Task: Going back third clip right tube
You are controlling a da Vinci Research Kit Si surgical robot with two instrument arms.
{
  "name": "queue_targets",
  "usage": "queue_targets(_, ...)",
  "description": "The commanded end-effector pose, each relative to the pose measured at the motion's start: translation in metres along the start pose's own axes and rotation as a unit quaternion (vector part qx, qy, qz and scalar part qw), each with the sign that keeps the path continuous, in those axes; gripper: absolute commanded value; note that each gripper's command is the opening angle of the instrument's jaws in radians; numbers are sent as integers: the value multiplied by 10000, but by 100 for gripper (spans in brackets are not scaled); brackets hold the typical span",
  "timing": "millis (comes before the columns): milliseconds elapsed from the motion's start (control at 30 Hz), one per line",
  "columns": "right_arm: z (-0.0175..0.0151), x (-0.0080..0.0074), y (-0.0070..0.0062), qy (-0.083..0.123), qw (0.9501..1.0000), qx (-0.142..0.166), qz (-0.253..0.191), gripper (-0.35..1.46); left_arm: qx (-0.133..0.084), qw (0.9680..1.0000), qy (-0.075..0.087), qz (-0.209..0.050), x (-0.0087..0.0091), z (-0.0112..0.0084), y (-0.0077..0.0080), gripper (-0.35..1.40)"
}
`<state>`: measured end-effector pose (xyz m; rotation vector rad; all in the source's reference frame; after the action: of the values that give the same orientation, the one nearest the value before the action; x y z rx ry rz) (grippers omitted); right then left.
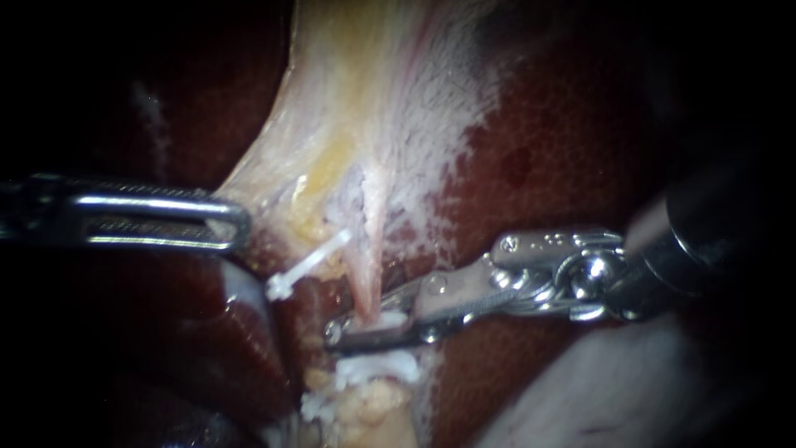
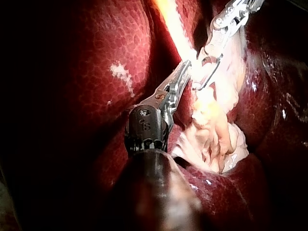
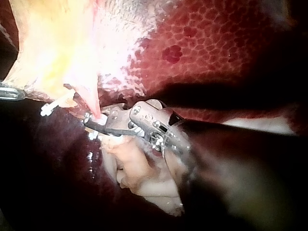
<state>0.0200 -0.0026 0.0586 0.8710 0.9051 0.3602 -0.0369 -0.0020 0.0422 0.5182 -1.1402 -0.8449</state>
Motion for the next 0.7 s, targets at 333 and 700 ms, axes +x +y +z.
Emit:
queue_targets(333, 1, 1, 3, 17, 10000, 2, -28, -35, 1, 10000, -3, 3, 1, 0, 0, -35)
queue_targets(700, 4, 3, 12, 403, 9970, -176, -637, 51, -1, 10000, -3, 5, 1, 0, -1, -35)
